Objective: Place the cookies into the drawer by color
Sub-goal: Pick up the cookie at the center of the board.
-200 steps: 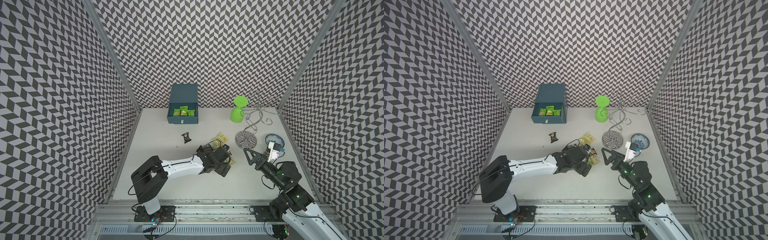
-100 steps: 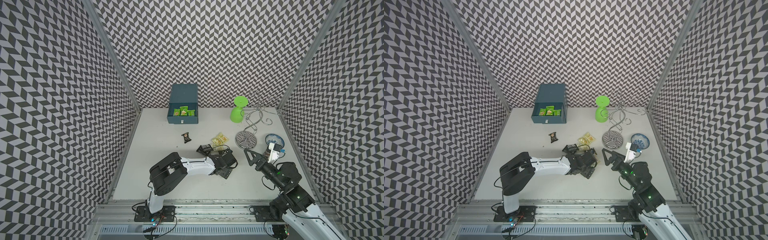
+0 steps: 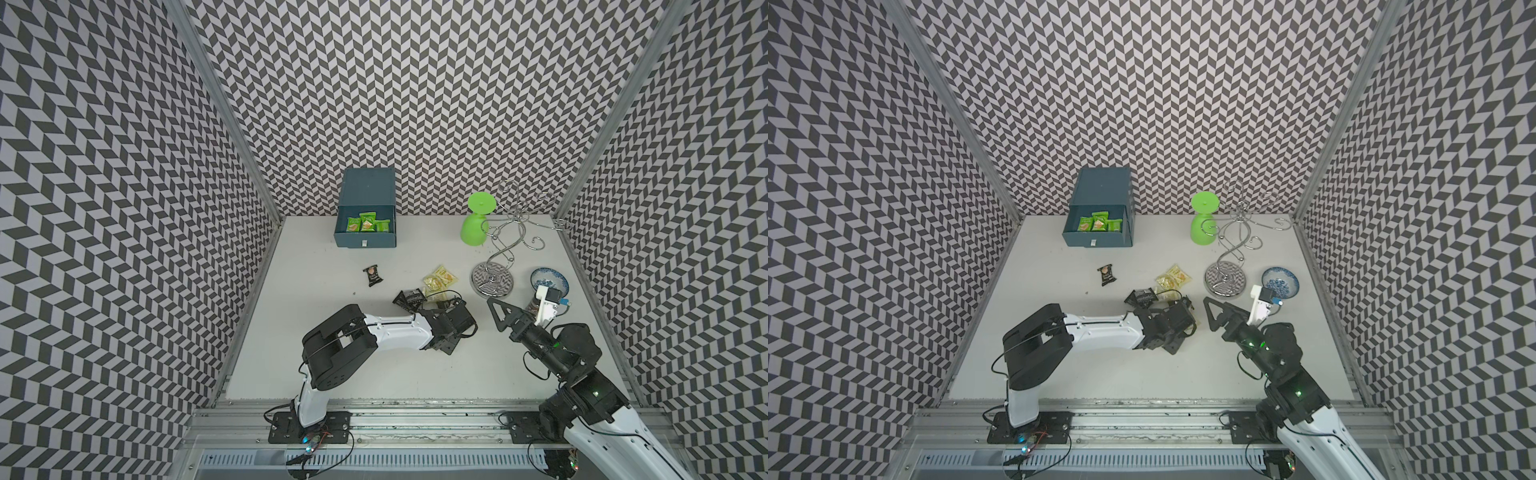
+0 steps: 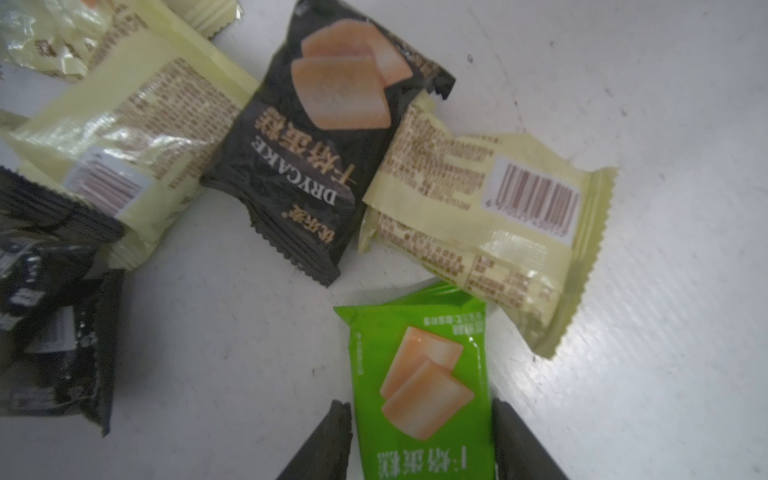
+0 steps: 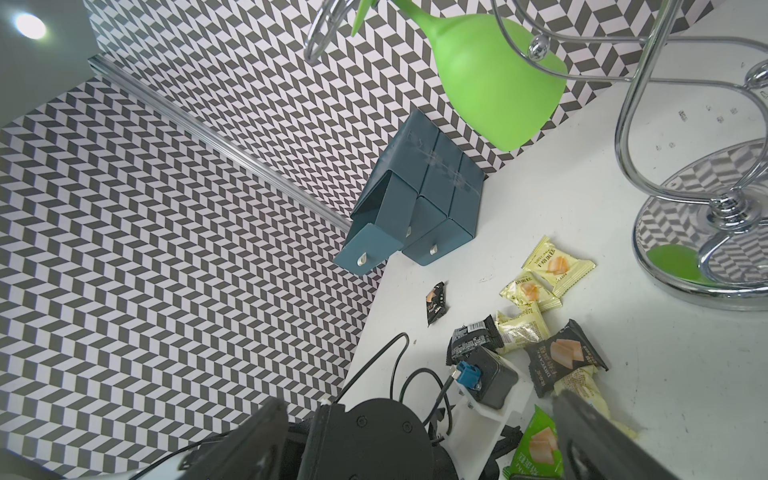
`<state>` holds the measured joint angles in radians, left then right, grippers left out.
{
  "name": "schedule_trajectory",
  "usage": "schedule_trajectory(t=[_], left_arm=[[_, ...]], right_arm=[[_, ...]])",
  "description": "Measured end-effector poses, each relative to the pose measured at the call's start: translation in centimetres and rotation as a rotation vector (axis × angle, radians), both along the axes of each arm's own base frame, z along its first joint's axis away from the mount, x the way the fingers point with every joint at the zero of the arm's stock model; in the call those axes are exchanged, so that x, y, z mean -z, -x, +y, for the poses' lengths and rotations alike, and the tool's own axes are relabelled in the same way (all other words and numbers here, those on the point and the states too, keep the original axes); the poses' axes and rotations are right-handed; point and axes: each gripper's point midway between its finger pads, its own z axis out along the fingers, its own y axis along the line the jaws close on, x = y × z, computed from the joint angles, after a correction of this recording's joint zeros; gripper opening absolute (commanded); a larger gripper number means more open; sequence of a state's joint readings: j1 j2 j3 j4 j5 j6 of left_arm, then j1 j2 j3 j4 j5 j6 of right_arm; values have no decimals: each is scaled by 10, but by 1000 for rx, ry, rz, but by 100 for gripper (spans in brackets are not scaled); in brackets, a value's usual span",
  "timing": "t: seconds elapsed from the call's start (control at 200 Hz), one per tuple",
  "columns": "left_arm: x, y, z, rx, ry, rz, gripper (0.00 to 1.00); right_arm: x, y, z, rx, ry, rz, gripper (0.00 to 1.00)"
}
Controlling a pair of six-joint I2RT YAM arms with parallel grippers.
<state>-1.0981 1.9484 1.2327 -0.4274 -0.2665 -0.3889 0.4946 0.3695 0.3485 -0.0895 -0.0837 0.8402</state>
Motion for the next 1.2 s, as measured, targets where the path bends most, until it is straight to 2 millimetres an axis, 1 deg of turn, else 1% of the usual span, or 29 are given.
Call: schedule_trajectory(t=[0.05,0.115,0.456,0.611,0.726,0.911,1.037,1.197], left_arm=[[0,0,0,3,-1,1,45],[0,1,0,4,1,5,42],[0,4,-2,14,13,22,41],[-6,12,3,14,31,41,40],[-22,15,6,11,69,39,40],[-66,15,5,0,161,0,39],[-90,14,9,-9,195,-31,39],[-110,2,13,-36,213,-62,39]], right_arm=[[1,-1,0,0,2,4,100],[2,-1,0,0,3,6,100],[1,-1,1,1,-3,6,100],[1,-1,1,1,-5,6,99],[0,-2,1,2,-10,3,100],[2,-2,1,3,-15,10,100],[3,-4,2,2,-13,14,100],[4,-4,2,2,-12,16,99]])
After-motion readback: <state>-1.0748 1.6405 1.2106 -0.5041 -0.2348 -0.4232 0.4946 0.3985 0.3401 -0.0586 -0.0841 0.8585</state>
